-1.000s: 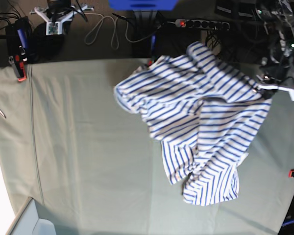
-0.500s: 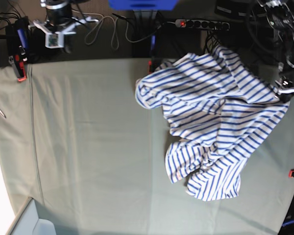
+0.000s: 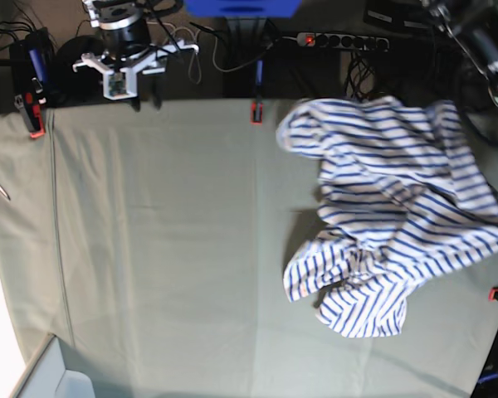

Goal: Layout the t-shirt on the table in an organized manner, then fold the t-shirt properly
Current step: 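Lift and drag the shirt with the left gripper toward its arm's side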

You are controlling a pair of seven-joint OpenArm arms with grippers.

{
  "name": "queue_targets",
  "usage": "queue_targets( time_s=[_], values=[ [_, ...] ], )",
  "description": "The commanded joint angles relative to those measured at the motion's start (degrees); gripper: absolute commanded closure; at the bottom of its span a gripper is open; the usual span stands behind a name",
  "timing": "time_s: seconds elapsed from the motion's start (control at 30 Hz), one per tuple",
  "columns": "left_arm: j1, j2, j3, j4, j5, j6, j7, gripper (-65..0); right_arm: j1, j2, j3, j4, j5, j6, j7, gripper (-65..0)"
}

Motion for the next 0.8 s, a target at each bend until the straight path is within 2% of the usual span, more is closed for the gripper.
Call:
queue_targets(
  time_s=[0.0,0.13,0.3,0.37,0.53,0.67,0.77],
  values=[
    [-2.7,-2.1,1.1,-0.3,-0.6,-0.3,-1.4,-0.2,0.3,0.1,-0.1,0.9,-0.1,0.6,0.5,-20.2],
    [-8.9,-6.5,6.7,-6.2,-0.6,-0.3,-1.7,-0.4,0.8,0.2,0.0,1.1,-0.1,0.6,-2.4,-20.1],
    [-16.9,-9.5,13.8,-14.6,-0.6,-0.3,-1.4,-0.6,0.7,0.2,0.4,1.3,-0.1,0.6,-2.6,-20.1],
    [-18.9,-10.1,16.6,-17.0,-0.7,-0.3,-1.4,-3.0,0.8,0.2,0.4,1.3,-0.1,0.6,-2.6,-20.1],
    [-18.8,-9.6,15.2,-13.5,-1.0,-0.3,-1.4,-17.9,1.1,0.2,0.4,1.3,-0.1,0.6,-2.4,-20.3],
    [-14.6,-9.4,14.7,-9.6,-1.1,-0.3,-1.4,-33.9,2.1,1.6,0.1,1.3,-0.1,0.6,-2.2,-20.4],
    [-10.3,-7.8,14.0,-5.7,-1.1,-0.3,-1.8,-44.8,3.4,1.9,0.1,1.3,-0.1,0.6,-2.2,-20.5]
  ],
)
